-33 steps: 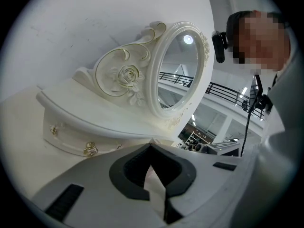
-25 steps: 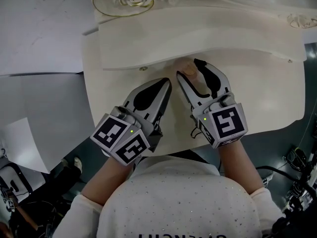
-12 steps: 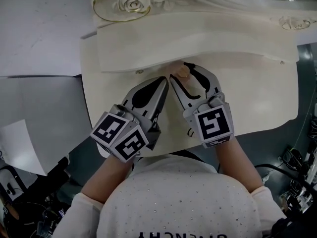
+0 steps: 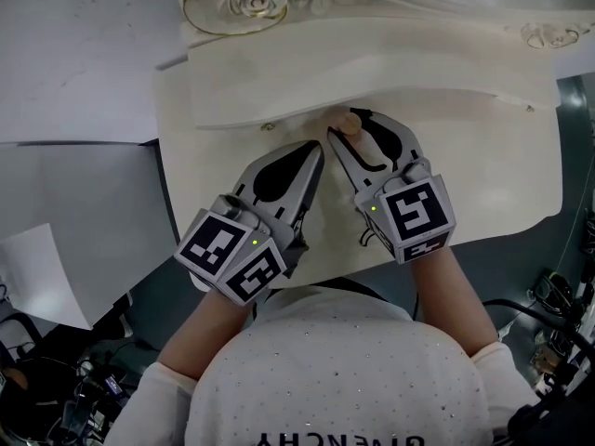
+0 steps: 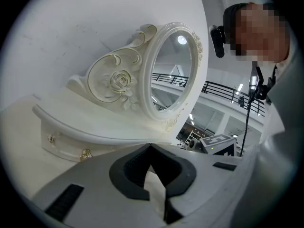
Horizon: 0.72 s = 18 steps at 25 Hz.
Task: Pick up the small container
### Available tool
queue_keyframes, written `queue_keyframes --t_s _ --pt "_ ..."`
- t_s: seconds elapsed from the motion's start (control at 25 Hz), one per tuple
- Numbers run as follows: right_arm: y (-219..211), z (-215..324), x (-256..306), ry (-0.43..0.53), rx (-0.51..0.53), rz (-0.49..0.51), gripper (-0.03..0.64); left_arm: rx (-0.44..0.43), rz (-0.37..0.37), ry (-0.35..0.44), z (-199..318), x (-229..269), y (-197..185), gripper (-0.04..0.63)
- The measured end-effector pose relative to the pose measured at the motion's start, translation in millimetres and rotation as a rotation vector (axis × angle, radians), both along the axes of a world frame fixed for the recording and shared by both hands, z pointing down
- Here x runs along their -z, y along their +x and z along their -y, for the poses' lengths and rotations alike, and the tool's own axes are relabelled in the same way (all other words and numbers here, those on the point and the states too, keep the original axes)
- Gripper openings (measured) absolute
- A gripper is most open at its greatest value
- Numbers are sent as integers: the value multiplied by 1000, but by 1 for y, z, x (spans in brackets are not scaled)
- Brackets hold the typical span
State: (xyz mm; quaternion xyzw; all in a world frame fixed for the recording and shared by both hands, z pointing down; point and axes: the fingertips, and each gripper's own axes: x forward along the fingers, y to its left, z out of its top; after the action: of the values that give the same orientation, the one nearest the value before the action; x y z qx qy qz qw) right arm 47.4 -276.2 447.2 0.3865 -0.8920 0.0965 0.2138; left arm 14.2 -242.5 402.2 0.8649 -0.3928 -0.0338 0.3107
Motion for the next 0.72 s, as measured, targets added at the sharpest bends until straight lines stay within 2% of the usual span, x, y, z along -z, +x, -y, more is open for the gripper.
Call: queue_keyframes --t_s 0.44,0.72 --pt "8 -19 1 -33 -32 -24 146 12 -14 -1 -28 4 -6 0" --pt "22 -22 2 -45 -109 -13 146 17 -12 10 -34 14 -3 0"
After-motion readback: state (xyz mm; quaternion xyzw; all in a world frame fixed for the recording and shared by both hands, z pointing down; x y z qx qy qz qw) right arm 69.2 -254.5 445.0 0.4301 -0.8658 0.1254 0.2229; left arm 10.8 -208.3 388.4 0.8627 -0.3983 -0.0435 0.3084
